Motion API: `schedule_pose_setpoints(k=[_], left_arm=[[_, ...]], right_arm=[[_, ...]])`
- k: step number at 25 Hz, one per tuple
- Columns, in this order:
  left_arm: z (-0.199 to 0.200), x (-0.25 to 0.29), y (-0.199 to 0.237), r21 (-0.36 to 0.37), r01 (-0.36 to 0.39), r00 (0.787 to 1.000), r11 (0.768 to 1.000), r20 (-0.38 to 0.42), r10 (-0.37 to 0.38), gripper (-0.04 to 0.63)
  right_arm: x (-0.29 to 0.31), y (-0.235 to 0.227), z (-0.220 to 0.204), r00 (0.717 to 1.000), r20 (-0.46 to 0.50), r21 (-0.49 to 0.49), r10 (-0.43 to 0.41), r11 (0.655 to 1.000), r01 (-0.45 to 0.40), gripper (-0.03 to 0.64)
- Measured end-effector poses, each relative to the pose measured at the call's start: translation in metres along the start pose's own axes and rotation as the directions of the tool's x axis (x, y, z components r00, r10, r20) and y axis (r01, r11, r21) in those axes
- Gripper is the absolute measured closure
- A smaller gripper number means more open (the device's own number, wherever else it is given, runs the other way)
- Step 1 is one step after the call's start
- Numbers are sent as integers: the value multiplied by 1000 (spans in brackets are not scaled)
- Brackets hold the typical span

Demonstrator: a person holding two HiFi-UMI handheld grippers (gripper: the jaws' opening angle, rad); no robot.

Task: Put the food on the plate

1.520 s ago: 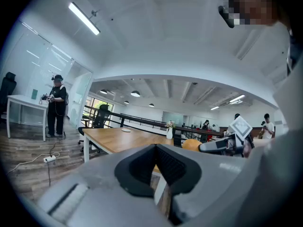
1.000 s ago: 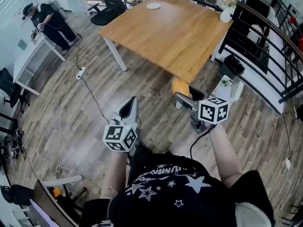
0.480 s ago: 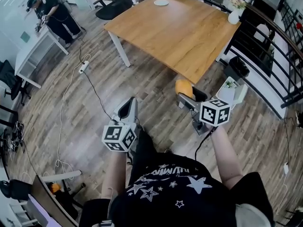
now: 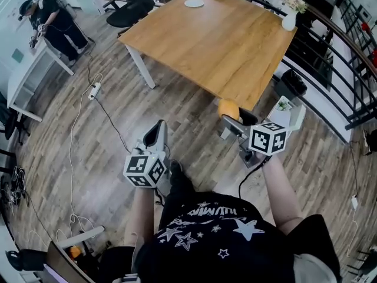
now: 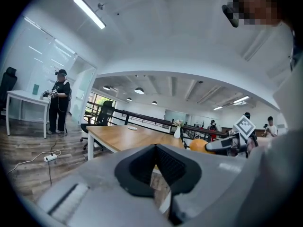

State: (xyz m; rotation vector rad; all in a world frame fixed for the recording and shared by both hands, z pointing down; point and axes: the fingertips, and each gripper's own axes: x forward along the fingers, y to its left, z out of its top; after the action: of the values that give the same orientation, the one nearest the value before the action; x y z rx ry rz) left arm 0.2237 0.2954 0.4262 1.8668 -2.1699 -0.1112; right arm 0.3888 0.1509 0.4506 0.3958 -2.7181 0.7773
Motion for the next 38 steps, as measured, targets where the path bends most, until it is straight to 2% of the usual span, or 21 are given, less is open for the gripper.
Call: schedule_pose_setpoints(k=[7, 13, 18, 28, 32, 38], left_arm=[[27, 52, 61, -2, 31, 999, 1000, -12, -31, 594], [34, 84, 118, -35, 42, 998, 999, -48, -43, 594], [39, 99, 157, -50, 48, 997, 998, -59, -51, 594], [65, 110, 244, -54, 53, 997, 997, -57, -56, 594], [66, 118, 266, -58, 63, 996, 996, -66, -67, 594], [73, 140, 273, -67, 89, 994, 994, -57, -93, 594]], right_arm=[[79, -3, 43, 1000, 1, 18, -7, 1000, 7, 302], [138, -2, 56, 999, -22, 53, -32, 998, 33, 302], [179, -5, 65, 997, -40, 67, -60, 996, 62, 302], [249, 6, 109, 995, 17, 73, -102, 992, 100, 302], [264, 8, 110, 993, 5, 65, -122, 990, 121, 302], [274, -9, 124, 989, 9, 80, -149, 986, 148, 302]])
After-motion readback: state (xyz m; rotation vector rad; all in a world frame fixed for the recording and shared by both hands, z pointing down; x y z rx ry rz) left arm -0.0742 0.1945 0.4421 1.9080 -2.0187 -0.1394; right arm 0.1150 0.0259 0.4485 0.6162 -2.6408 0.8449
